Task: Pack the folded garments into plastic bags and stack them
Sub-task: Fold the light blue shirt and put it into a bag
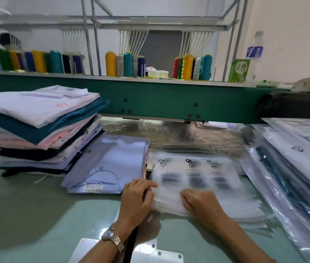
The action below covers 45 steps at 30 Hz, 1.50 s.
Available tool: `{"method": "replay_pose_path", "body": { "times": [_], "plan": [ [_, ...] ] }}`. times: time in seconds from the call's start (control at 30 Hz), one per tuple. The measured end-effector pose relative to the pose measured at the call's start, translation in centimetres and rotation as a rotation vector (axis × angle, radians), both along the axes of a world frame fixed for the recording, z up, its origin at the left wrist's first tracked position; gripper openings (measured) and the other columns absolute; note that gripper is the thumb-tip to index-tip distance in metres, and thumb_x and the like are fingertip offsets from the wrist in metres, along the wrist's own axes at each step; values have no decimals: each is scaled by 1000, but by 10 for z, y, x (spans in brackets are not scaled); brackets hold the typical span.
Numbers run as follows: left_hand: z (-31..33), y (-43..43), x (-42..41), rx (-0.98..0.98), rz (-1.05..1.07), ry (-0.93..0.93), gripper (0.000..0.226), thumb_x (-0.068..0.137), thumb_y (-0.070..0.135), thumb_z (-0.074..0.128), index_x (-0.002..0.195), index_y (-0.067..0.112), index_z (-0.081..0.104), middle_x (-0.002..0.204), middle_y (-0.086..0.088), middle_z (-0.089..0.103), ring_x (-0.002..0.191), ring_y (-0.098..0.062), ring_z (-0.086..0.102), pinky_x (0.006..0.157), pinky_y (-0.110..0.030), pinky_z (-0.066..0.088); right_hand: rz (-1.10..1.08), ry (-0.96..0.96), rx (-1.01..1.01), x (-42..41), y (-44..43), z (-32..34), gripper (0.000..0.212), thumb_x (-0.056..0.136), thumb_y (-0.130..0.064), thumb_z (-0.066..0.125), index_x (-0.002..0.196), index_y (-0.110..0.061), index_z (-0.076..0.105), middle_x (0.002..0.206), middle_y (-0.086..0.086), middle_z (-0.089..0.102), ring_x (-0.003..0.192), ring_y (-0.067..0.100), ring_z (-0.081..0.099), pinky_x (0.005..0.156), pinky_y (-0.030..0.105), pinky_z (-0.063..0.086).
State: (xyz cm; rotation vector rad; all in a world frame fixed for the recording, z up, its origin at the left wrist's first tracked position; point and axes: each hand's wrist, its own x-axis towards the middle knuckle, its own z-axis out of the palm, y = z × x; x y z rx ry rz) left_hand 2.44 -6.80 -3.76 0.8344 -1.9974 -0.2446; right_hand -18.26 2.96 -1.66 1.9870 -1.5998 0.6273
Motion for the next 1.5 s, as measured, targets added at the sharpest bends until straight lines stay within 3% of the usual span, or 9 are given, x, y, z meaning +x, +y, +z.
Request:
{"method": "replay_pose_path", "body": {
  "times": [0.13, 0.23, 0.43, 0.5, 0.73, 0.87, 1.03, 1.27, 1.5],
  "plan": [
    [4, 1, 0, -88, 25, -7, 12, 82, 27, 65, 92, 33, 67, 93, 22, 64, 87, -2, 54, 77, -25, 34, -49, -80, -87, 14, -3, 1, 13, 74, -14, 78, 70, -18, 67, 67, -5, 65, 51, 17, 61, 40, 24, 43],
    [7, -1, 0, -105, 88, 10, 13, 79, 22, 79, 86, 30, 70, 87, 18, 65, 82, -8, 57, 74, -27, 35, -19, -160, -113, 33, -7, 1, 7, 77, -14, 75, 76, -18, 70, 77, -4, 69, 62, 16, 65, 50, 27, 50],
    [6, -3, 0, -191, 44, 43, 10, 77, 23, 80, 80, 29, 73, 76, 17, 65, 75, -8, 56, 73, -28, 34, 60, -152, -130, 60, -14, -6, 18, 84, -22, 73, 101, -15, 71, 87, -3, 64, 79, 17, 59, 66, 26, 48],
    [6, -5, -1, -252, 17, 55, 1, 80, 29, 75, 79, 30, 74, 75, 17, 65, 74, -8, 56, 72, -28, 34, 55, -158, -177, 58, -16, -5, 16, 82, -18, 76, 96, -14, 72, 82, -2, 64, 75, 20, 59, 63, 32, 49],
    [8, -4, -2, -346, -28, -17, 15, 84, 40, 65, 76, 30, 73, 72, 18, 62, 73, -8, 56, 70, -28, 33, 39, -30, -210, 50, -14, -1, 8, 84, -17, 70, 77, -14, 67, 76, -1, 60, 71, 23, 53, 61, 35, 45],
    [13, -6, 2, -261, 48, 2, 10, 73, 26, 83, 74, 31, 75, 72, 19, 66, 71, -8, 58, 70, -30, 35, -1, 159, -215, 33, -7, 2, 17, 84, -17, 62, 67, -15, 60, 71, 1, 55, 68, 24, 52, 62, 32, 33],
    [15, -6, 9, -161, 96, 8, 18, 73, 20, 84, 76, 33, 73, 77, 23, 66, 72, -2, 54, 71, -28, 32, -68, 248, -209, -1, 14, 6, 20, 83, -15, 54, 63, -16, 58, 69, 1, 54, 66, 24, 49, 60, 34, 30],
    [12, -8, 11, -159, 186, 18, 15, 77, 16, 80, 80, 28, 71, 79, 17, 65, 73, -11, 55, 67, -29, 31, -214, 378, -132, -37, 52, 12, 28, 87, -14, 46, 64, -17, 60, 67, 1, 53, 62, 26, 54, 61, 36, 27],
    [9, -10, 8, -165, 193, 70, 14, 81, 13, 77, 81, 24, 68, 79, 14, 63, 73, -13, 54, 67, -30, 34, -414, 355, -88, -55, 80, 23, 16, 76, -4, 55, 66, -13, 63, 69, 5, 57, 63, 29, 56, 61, 38, 26]
  ]
}}
